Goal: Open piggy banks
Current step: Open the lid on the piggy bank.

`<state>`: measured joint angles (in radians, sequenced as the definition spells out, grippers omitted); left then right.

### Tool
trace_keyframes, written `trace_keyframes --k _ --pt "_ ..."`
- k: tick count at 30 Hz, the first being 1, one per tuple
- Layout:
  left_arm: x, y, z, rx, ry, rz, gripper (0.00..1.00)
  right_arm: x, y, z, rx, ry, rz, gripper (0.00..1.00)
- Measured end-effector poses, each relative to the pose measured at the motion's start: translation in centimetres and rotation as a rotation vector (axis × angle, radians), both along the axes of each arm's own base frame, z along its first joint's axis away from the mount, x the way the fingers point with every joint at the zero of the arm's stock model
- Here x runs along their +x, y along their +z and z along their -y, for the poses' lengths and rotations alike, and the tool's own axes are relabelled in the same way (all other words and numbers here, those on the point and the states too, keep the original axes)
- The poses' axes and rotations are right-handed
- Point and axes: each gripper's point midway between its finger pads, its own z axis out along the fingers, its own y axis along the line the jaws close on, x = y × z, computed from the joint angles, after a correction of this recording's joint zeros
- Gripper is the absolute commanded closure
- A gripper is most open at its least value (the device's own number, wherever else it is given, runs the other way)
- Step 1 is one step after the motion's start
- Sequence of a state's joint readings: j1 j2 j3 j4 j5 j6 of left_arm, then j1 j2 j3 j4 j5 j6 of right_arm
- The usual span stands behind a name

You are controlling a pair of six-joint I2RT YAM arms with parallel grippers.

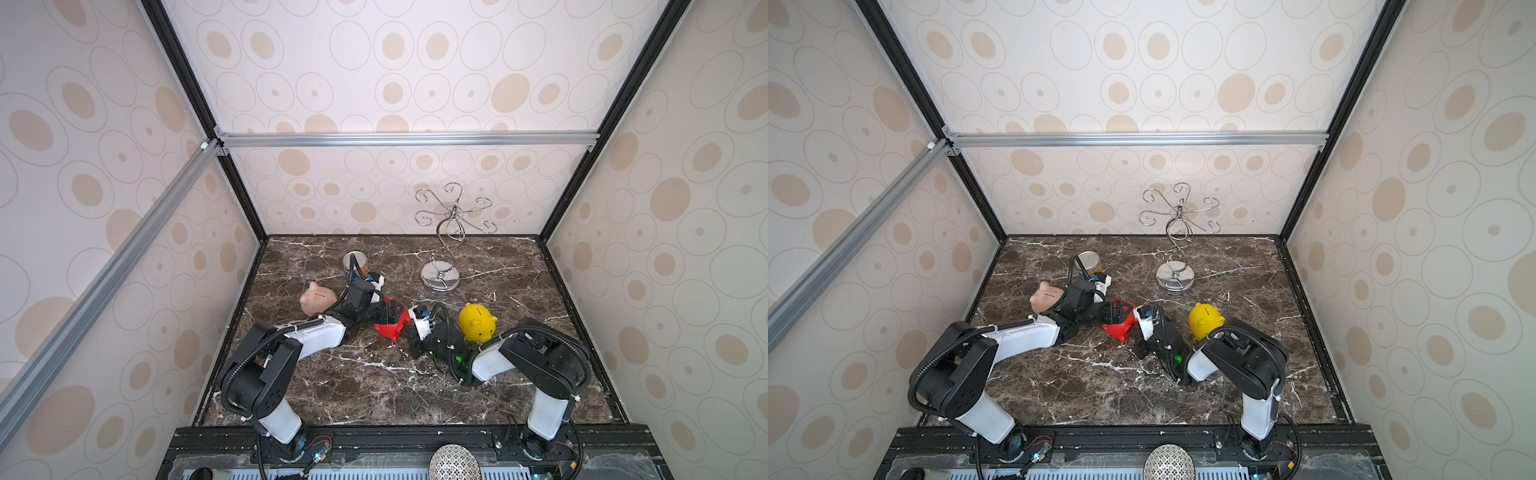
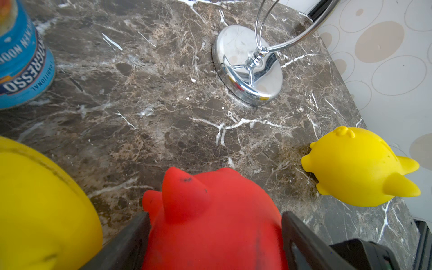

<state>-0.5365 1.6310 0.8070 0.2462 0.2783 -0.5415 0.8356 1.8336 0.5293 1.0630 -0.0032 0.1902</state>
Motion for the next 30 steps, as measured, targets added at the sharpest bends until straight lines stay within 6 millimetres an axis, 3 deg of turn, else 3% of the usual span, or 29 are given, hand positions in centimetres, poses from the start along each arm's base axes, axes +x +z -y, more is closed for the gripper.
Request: trace_keyframes --k 30 --pt "0.34 -0.12 0.1 0.012 -0.003 0.003 0.15 -0.44 -0.17 -0.63 -0.369 -0.056 0.41 1.0"
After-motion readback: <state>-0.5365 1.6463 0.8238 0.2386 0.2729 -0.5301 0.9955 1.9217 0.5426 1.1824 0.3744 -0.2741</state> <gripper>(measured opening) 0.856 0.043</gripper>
